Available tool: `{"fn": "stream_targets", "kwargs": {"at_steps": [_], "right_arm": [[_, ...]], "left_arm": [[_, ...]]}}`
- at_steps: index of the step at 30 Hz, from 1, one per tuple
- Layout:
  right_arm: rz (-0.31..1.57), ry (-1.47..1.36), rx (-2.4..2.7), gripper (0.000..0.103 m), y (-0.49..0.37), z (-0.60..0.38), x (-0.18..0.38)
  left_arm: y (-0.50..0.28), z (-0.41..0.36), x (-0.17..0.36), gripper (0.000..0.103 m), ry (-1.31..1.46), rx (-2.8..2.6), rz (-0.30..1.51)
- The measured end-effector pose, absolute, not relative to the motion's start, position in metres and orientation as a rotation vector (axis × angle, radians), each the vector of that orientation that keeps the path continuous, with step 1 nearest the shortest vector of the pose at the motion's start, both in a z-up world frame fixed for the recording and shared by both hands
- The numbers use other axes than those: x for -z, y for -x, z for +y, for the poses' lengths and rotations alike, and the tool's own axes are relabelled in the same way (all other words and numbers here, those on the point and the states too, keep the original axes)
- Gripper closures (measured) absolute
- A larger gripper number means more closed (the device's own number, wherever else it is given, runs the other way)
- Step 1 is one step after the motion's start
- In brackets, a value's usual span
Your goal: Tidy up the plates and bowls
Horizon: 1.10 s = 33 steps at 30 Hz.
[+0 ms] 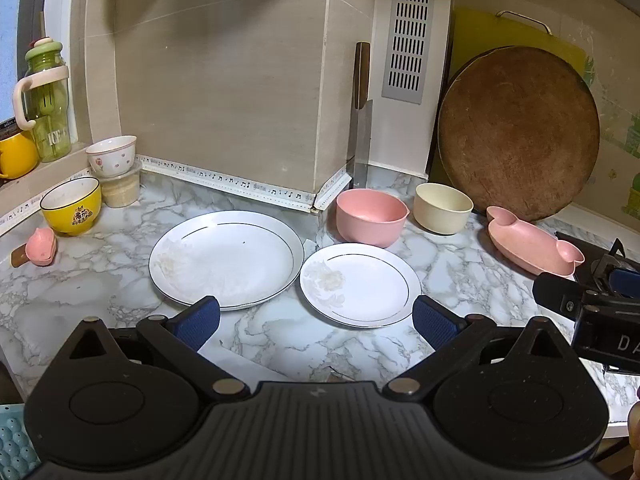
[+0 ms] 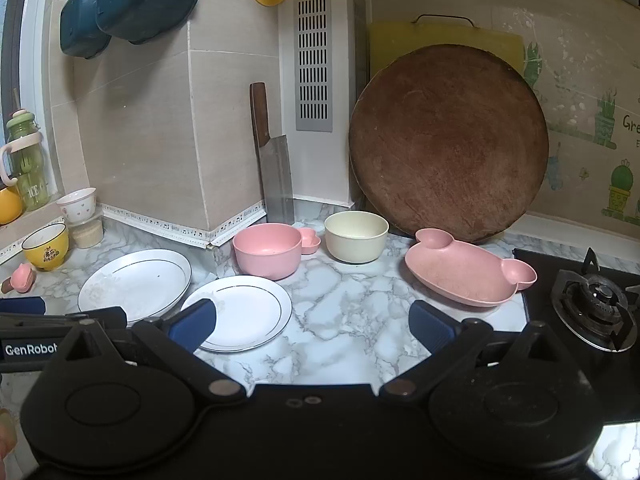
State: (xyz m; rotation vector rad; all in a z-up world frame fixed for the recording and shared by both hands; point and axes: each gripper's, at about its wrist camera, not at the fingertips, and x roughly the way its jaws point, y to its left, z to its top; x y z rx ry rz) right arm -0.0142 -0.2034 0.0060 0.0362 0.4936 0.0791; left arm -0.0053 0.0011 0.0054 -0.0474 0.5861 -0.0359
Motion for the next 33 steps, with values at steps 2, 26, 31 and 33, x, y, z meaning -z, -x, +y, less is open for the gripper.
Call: {"fn": "stream_targets", "kwargs": {"at_steps": [2, 26, 31, 33], "right_arm": [[0.494, -0.037, -0.079, 0.0, 0.015, -0.204, -0.006], [0.498, -0.037, -0.1, 0.0, 0.016, -0.197, -0.006], [0.5, -0.022, -0.131, 0.0, 0.013, -0.191, -0.007], [0.499, -0.013, -0.145, 0.0, 0.01, -0.19, -0.007]], "left_arm": [[0.006, 0.001, -0.006, 0.0, 0.043, 0.028, 0.579], [0.014, 0.006, -0.008, 0.0, 0.057, 0.025, 0.552], [0.011, 0.014, -0.007, 0.0, 0.093, 0.012, 0.56], [0.009, 0.016, -0.006, 0.0, 0.102, 0.003, 0.555]]}}
